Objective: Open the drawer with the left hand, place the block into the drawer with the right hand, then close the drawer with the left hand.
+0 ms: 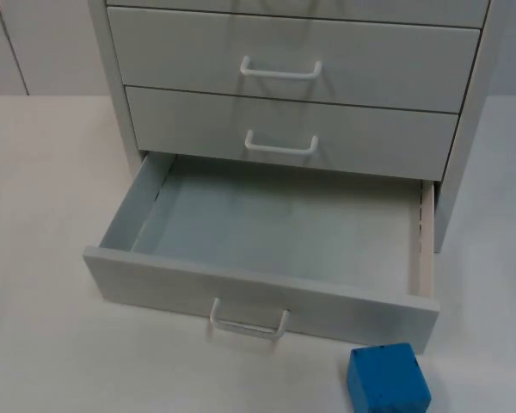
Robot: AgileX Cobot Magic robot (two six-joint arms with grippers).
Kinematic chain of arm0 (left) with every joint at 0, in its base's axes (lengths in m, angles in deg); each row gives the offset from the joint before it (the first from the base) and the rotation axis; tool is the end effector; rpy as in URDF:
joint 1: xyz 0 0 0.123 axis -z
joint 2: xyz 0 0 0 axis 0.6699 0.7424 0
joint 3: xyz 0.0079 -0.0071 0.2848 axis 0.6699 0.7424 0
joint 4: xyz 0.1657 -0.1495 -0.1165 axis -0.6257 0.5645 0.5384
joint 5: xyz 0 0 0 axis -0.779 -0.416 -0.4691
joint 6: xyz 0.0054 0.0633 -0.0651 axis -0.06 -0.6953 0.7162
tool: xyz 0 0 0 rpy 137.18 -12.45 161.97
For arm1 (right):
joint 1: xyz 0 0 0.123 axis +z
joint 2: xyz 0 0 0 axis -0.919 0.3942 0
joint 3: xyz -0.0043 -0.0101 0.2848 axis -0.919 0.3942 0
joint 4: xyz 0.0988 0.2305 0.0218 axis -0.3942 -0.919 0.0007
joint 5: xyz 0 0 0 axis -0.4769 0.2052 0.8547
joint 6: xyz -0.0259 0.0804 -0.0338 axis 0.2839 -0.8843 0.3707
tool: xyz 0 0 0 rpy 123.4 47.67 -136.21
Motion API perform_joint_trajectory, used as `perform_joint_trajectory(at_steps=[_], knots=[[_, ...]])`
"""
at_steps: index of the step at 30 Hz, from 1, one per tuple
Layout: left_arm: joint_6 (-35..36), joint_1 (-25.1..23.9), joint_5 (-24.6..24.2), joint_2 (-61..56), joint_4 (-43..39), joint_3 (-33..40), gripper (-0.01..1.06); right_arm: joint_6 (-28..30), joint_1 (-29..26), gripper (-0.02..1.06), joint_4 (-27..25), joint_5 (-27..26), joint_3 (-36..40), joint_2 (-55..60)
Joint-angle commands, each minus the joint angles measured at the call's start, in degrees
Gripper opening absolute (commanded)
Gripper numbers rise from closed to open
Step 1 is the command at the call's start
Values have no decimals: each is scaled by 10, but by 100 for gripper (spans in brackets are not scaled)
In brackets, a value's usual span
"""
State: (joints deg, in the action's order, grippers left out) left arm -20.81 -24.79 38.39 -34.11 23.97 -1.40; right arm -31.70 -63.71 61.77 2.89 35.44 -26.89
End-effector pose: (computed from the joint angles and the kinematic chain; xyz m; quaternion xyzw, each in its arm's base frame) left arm 0.1567 -0.0362 0.3341 0.0945 0.9223 -0.0037 0.3748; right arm 0.1621 0.0051 0.2801 -0.0204 0.9583 -0.0115 0.2849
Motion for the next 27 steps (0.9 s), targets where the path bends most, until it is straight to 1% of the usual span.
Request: perform_joint_trajectory(at_steps=[1, 5, 8, 10, 13, 16, 19, 21, 23, 24, 27], knots=[[9, -10, -17, -25, 9, -1, 105, 1, 0, 105, -2, -2, -3, -1], [16, -14, -39, -60, 16, -1, 105, 1, 0, 105, -3, -2, -3, -1], [20, -14, -40, -69, 17, 0, 105, 1, 0, 105, -3, -2, -3, -1], [20, -14, -32, -77, 17, 9, 105, 1, 0, 105, -3, -2, -3, -1], [20, -14, -17, -83, 12, 46, 105, 1, 0, 105, -3, -1, -3, -1], [20, -14, -16, -85, -3, 63, 105, 1, 0, 105, -3, -1, -3, -1], [20, -14, -3, -86, -8, 74, 105, 1, 0, 105, -4, -1, -3, -1], [20, -14, 5, -86, -17, 80, 105, 1, 0, 105, -11, 5, -3, -1], [20, -14, 5, -86, -22, 80, 105, 1, 0, 105, -30, 16, -3, -1], [20, -14, 5, -86, -22, 80, 105, 1, 0, 105, -30, 16, -3, -1], [20, -14, 5, -86, -28, 80, 105, 1, 3, 105, -54, 49, -3, -1]])
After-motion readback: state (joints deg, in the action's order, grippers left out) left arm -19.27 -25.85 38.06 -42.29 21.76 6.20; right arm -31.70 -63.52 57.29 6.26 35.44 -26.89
